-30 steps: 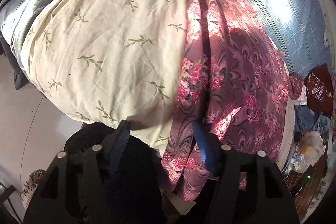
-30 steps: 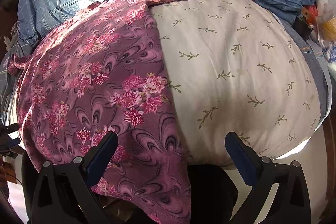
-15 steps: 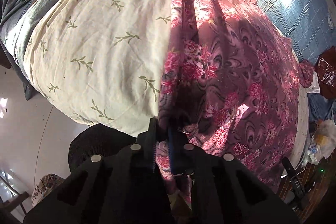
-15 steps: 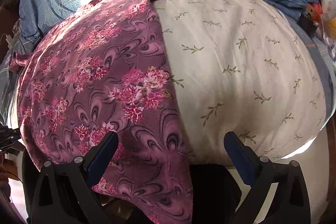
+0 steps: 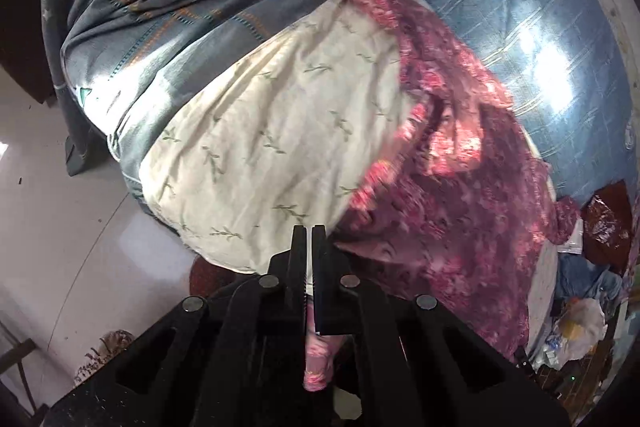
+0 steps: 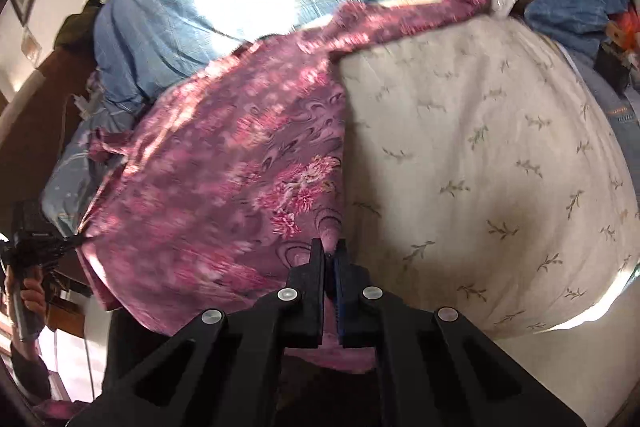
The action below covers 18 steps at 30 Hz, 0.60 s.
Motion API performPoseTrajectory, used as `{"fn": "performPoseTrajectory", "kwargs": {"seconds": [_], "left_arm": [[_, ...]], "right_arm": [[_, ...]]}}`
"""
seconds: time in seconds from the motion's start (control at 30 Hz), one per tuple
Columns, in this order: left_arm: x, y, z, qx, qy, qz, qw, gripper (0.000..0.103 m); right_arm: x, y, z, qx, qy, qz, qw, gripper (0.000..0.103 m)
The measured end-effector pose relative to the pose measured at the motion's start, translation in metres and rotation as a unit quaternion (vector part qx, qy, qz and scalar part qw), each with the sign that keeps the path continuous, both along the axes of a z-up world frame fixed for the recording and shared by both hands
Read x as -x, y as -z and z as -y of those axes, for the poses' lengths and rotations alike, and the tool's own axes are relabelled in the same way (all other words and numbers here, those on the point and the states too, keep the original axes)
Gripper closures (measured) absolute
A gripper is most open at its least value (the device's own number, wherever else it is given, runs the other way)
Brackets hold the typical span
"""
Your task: Fold small clothes
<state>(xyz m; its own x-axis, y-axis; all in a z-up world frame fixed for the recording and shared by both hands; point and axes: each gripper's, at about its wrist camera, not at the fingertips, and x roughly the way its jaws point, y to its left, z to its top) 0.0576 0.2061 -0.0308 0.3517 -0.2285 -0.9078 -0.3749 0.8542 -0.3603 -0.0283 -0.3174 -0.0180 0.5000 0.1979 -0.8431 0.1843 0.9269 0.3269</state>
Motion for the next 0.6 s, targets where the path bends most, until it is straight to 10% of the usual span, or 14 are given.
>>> {"fn": "performPoseTrajectory", "kwargs": {"seconds": [0.13, 0.3, 0.47, 0.6], "left_arm": [[0.011, 0.025, -0.007, 0.084, 0.027, 0.002, 0.9961, 0.100], [0.037, 0.017, 0.019, 0.095, 0.111, 0.060, 0.9874, 0.060], [0.049, 0.007, 0.037, 0.107, 0.160, 0.110, 0.9751, 0.030], [0.042, 0.027, 0.059, 0.076, 0.186, 0.082, 0.9761, 0.031]], "right_arm": [[-0.002, 0.024, 0.003, -0.015, 0.020, -0.043, 0.999, 0.092], [0.013, 0.019, 0.017, -0.059, 0.034, -0.021, 0.997, 0.051], [0.022, 0.022, 0.021, -0.080, 0.014, -0.021, 0.997, 0.050], [0.014, 0.035, 0.005, -0.067, -0.026, -0.035, 0.997, 0.050]]}}
